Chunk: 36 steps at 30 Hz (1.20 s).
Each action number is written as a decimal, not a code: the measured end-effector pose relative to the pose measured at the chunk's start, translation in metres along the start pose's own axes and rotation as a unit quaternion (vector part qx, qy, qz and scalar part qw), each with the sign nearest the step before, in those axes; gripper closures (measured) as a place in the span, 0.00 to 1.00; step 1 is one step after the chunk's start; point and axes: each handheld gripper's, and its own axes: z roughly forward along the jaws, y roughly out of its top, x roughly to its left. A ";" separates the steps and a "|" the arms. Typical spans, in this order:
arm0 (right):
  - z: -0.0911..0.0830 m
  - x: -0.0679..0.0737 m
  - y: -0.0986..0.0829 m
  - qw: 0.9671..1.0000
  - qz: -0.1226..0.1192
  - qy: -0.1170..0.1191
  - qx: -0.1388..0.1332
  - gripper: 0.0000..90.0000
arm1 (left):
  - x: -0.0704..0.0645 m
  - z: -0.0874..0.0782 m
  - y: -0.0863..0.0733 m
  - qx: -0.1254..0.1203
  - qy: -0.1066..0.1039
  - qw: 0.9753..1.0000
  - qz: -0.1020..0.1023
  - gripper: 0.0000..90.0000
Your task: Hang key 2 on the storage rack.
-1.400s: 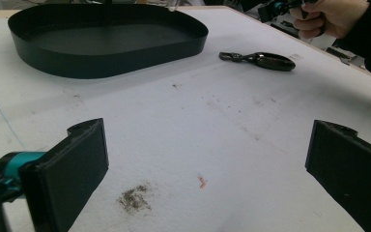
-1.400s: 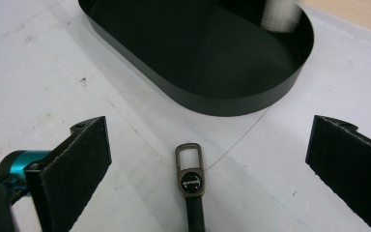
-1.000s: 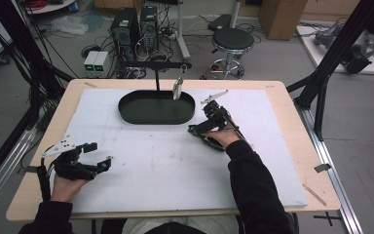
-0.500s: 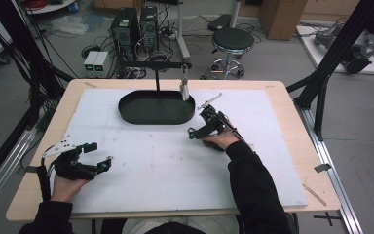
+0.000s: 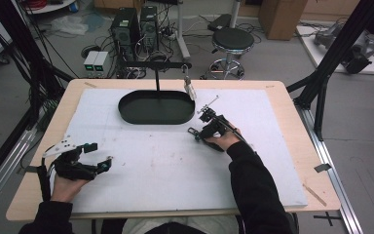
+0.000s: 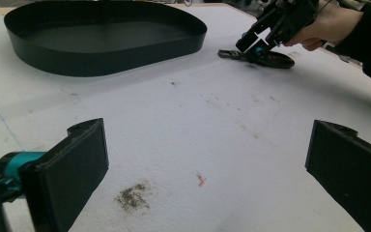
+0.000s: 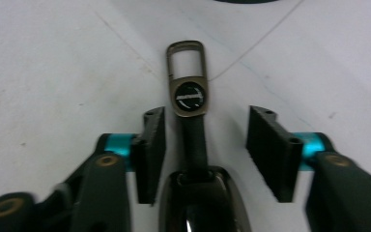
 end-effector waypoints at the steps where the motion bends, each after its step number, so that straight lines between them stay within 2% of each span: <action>1: -0.001 0.000 0.000 1.000 0.004 -0.002 0.003 0.62 | 0.000 0.000 0.000 0.000 0.000 1.000 0.000 0.02; 5: -0.002 0.002 -0.001 1.000 -0.013 -0.008 0.008 0.77 | 0.000 0.000 0.000 0.002 -0.001 1.000 0.001 0.02; 6: -0.003 0.003 -0.001 1.000 -0.019 0.000 0.009 0.83 | 0.000 0.000 0.000 0.002 -0.001 1.000 0.001 0.02; 8: -0.003 0.007 0.000 0.999 -0.032 -0.003 0.011 0.89 | 0.000 0.000 0.000 0.001 -0.001 1.000 0.000 0.02; 9: -0.003 0.008 0.000 0.999 -0.038 -0.007 0.012 0.89 | 0.000 0.000 0.000 0.000 -0.001 1.000 0.000 0.02; 14: -0.003 0.007 0.000 1.000 -0.026 -0.004 0.011 0.91 | 0.000 0.000 0.000 -0.002 0.000 1.000 0.000 0.02; 18: -0.003 0.006 0.000 1.000 -0.026 -0.002 0.009 0.91 | 0.000 0.000 0.000 -0.002 -0.001 1.000 0.001 0.02; 20: -0.004 0.006 -0.001 1.000 -0.017 0.004 0.008 0.92 | 0.000 0.000 0.000 -0.002 0.000 1.000 0.000 0.02; 24: -0.008 0.006 0.000 1.000 -0.017 0.005 0.003 0.92 | 0.001 0.000 0.000 -0.002 0.000 1.000 0.000 0.02; 30: -0.022 0.002 0.000 1.000 -0.003 0.011 -0.026 0.92 | 0.001 0.000 0.000 -0.002 0.000 1.000 0.000 0.02; 36: -0.038 0.001 0.000 0.998 0.008 0.023 -0.060 0.92 | 0.001 0.001 0.000 -0.004 -0.002 1.000 -0.002 0.02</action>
